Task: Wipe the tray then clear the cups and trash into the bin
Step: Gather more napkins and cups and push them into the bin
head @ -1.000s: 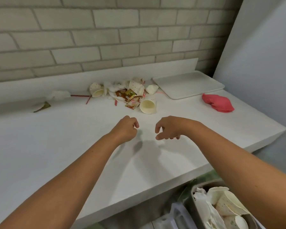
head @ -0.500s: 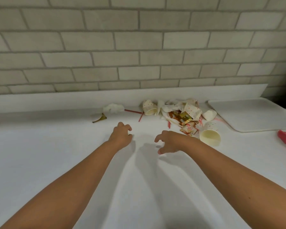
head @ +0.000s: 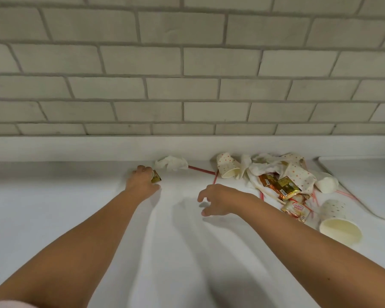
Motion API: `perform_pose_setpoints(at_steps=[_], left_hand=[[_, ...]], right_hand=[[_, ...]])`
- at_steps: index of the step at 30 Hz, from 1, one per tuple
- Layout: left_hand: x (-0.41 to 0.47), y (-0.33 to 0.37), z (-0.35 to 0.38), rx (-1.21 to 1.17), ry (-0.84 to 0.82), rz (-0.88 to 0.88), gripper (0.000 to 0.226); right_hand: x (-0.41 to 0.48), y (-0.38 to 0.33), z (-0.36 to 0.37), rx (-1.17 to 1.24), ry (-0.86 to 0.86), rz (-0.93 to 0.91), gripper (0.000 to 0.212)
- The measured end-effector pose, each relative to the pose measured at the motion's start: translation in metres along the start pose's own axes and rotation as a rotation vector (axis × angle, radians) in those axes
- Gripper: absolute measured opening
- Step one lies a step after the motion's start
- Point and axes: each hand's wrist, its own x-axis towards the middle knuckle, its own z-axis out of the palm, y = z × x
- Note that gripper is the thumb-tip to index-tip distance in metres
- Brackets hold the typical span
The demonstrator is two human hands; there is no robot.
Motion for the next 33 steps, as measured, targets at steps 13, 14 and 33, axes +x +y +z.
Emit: perform_pose_setpoints(at_steps=[13, 14, 33], left_hand=[[0.055, -0.008, 0.008, 0.425, -0.118, 0.187, 0.044], [0.055, -0.007, 0.009, 0.445, -0.121, 0.194, 0.043], [0.063, -0.01, 0.027, 0.462, -0.032, 0.133, 0.049]], right_hand=[[0.131, -0.004, -0.031, 0.137, 0.315, 0.008, 0.036], [0.139, -0.005, -0.032, 0.159, 0.329, 0.003, 0.04], [0.195, -0.014, -0.021, 0.149, 0.605, -0.184, 0.023]])
